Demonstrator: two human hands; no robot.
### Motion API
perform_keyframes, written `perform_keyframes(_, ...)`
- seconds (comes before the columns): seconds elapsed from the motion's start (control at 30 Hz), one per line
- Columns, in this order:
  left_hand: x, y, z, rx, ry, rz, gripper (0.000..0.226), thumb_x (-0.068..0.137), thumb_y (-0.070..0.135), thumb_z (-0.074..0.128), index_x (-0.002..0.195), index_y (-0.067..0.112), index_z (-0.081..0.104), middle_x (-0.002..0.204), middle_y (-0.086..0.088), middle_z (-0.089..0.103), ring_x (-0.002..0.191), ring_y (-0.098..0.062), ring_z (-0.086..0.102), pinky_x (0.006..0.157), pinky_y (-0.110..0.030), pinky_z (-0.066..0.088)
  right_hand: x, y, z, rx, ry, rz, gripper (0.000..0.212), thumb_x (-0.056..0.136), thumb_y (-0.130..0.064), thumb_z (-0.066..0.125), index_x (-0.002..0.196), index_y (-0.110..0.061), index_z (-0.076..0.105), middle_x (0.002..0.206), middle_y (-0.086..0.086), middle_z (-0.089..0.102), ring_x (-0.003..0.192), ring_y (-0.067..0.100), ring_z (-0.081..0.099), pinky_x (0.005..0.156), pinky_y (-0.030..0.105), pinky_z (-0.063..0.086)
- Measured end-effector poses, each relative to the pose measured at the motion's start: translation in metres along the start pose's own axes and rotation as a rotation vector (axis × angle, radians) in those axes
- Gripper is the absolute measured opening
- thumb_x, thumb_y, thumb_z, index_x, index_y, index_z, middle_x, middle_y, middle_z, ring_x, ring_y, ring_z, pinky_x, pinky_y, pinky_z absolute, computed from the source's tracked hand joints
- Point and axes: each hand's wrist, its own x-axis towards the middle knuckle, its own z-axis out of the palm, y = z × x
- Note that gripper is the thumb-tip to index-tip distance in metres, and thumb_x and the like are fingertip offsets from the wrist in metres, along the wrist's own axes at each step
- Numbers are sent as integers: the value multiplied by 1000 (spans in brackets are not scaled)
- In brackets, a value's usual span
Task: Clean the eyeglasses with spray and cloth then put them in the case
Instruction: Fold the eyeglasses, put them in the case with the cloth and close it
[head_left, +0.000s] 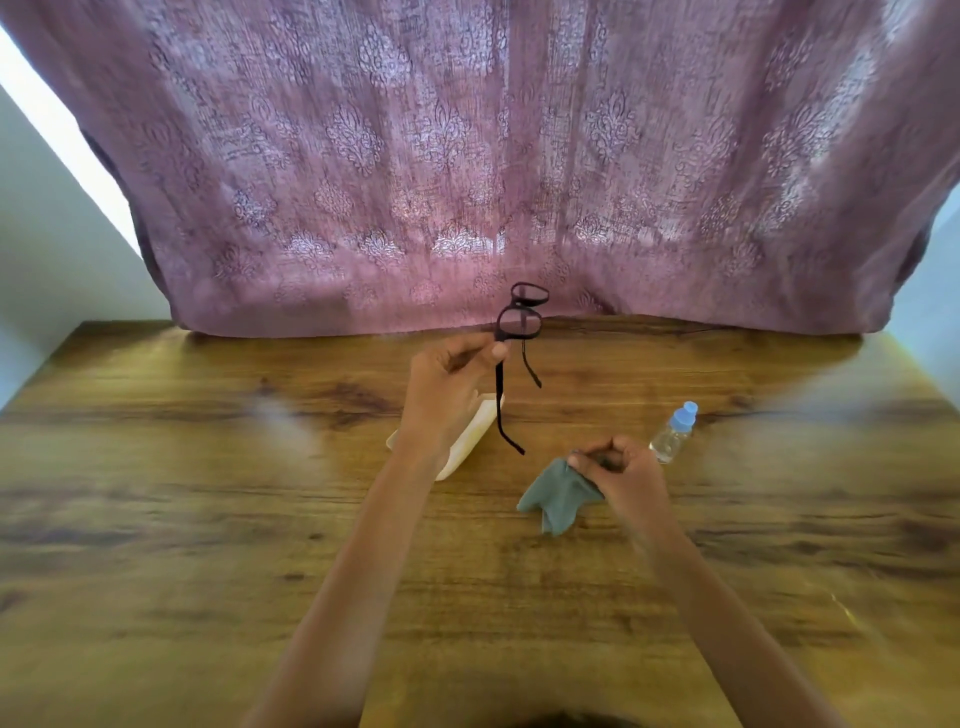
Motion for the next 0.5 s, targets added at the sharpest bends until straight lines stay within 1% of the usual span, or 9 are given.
perform_keyframes(0.1,-1,-1,-3,106,-26,52,16,82,21,72,96,13,74,93,1,74,93,-12,67,78,-17,50,9,-7,-3,-103,68,-54,15,84,-12,74,86,-24,64,88,-8,72,84,3,66,65,13,47)
perform_keyframes(0.17,-2,-2,-5,124,-37,78,15,83,19,72,96,12,73,94,-1,74,90,-11,67,75,-14,51,13,-8,-6,-163,48,-74,18,86,-11,72,87,-28,65,88,-13,70,87,0,65,63,10,45)
perform_keyframes(0.23,-2,-3,-7,143,-65,113,10,83,16,72,92,15,74,90,1,74,89,-11,68,75,-15,52,15,-9,-8,-238,11,-76,15,86,-14,71,93,-27,67,90,-18,67,89,-2,63,62,8,42)
perform_keyframes(0.3,-3,-4,-8,177,-98,153,11,83,12,71,86,22,73,84,7,74,85,-9,68,76,-18,53,17,-14,-10,-305,-15,-81,16,87,-21,70,102,-26,67,93,-19,65,87,-3,61,61,8,41)
perform_keyframes(0.4,-2,-7,-12,307,-109,200,16,83,14,71,80,30,70,83,14,71,80,1,64,76,-17,49,20,-26,-14,-271,-38,-82,25,86,-33,71,110,-33,63,98,-23,61,77,-10,59,62,10,42)
perform_keyframes(0.43,-1,-8,-15,356,-108,217,19,83,15,71,79,33,68,86,14,70,80,2,62,77,-17,47,21,-30,-14,-243,-30,-85,27,85,-37,71,111,-34,63,99,-24,62,78,-12,60,63,10,43)
perform_keyframes(0.5,-1,-12,-19,446,-122,254,23,83,15,71,80,38,66,90,16,66,81,3,58,77,-18,44,23,-37,-15,-183,14,-107,27,88,-42,66,112,-31,65,103,-21,65,91,-7,61,71,13,45)
